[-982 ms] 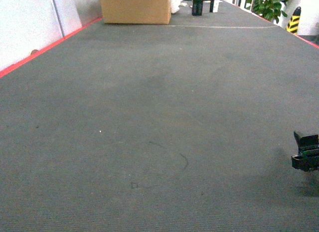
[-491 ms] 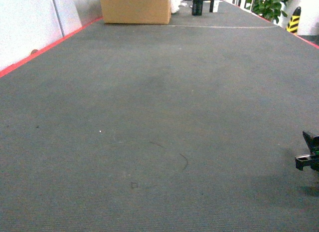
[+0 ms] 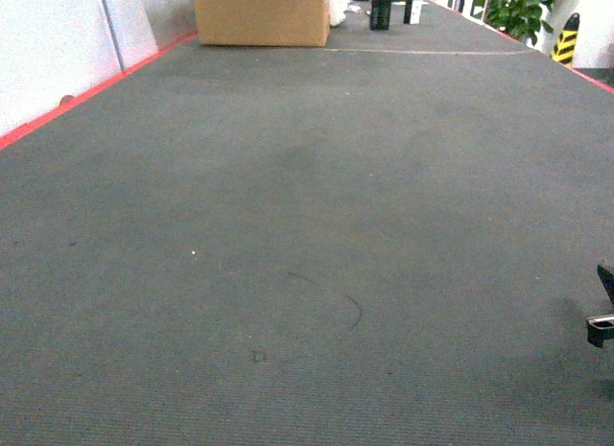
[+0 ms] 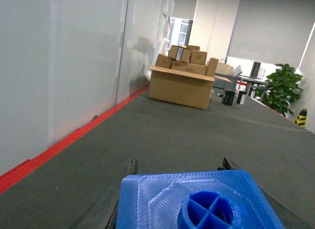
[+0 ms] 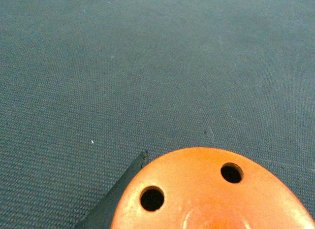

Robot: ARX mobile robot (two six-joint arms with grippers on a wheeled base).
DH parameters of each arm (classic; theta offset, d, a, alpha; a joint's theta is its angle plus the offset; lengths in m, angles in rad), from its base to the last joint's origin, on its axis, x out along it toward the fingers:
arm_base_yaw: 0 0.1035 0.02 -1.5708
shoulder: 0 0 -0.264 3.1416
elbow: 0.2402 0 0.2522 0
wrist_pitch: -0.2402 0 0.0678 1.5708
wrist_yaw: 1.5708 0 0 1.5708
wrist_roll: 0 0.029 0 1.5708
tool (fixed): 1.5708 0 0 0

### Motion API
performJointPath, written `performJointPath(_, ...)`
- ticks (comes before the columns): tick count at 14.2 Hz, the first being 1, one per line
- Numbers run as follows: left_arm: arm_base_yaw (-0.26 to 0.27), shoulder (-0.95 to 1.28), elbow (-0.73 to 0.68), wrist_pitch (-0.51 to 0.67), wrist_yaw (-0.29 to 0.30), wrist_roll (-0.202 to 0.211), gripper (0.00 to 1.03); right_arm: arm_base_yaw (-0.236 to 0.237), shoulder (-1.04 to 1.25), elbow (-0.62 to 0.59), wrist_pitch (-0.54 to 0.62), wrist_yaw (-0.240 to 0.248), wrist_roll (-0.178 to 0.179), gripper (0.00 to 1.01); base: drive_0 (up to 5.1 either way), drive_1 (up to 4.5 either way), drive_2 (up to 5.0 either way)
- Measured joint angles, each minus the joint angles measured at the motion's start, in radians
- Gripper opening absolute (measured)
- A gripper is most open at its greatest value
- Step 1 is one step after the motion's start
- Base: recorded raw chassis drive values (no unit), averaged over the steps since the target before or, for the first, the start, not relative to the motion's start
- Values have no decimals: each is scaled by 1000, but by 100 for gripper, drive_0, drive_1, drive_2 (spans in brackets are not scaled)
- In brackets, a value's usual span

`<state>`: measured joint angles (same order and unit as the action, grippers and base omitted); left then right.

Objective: Sort blue parts and orange caps into right shelf containers

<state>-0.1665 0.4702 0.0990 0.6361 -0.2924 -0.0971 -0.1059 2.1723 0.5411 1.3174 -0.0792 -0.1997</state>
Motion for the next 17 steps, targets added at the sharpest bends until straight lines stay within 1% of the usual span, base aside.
performJointPath(5, 0, 0, 0, 0, 0, 0, 44, 12, -77, -69, -32, -4, 34, 42, 0, 0, 0)
performJointPath(6, 0, 0, 0, 0, 0, 0, 44, 29, -140, -84, -37, -9, 54, 42, 0, 0, 0)
performJointPath(8, 0, 0, 0, 0, 0, 0, 44, 43, -223, -84, -49, -8, 77, 42, 0, 0, 0)
performJointPath(9, 0, 0, 0, 0, 0, 0, 44, 55, -260, -83, -72, -7, 87, 42, 0, 0, 0)
performJointPath(13, 0, 0, 0, 0, 0, 0, 44, 81, -516, -79, -246, -9, 152, 42, 0, 0, 0)
performJointPath(15, 0, 0, 0, 0, 0, 0, 44, 84, -623, -80, -302, -19, 168, 42, 0, 0, 0)
performJointPath(16, 0, 0, 0, 0, 0, 0, 44, 87, -713, -87, -347, -31, 185, 42, 0, 0, 0)
performJointPath(17, 0, 0, 0, 0, 0, 0, 44, 88, -765, -98, -374, -40, 193, 42, 0, 0, 0)
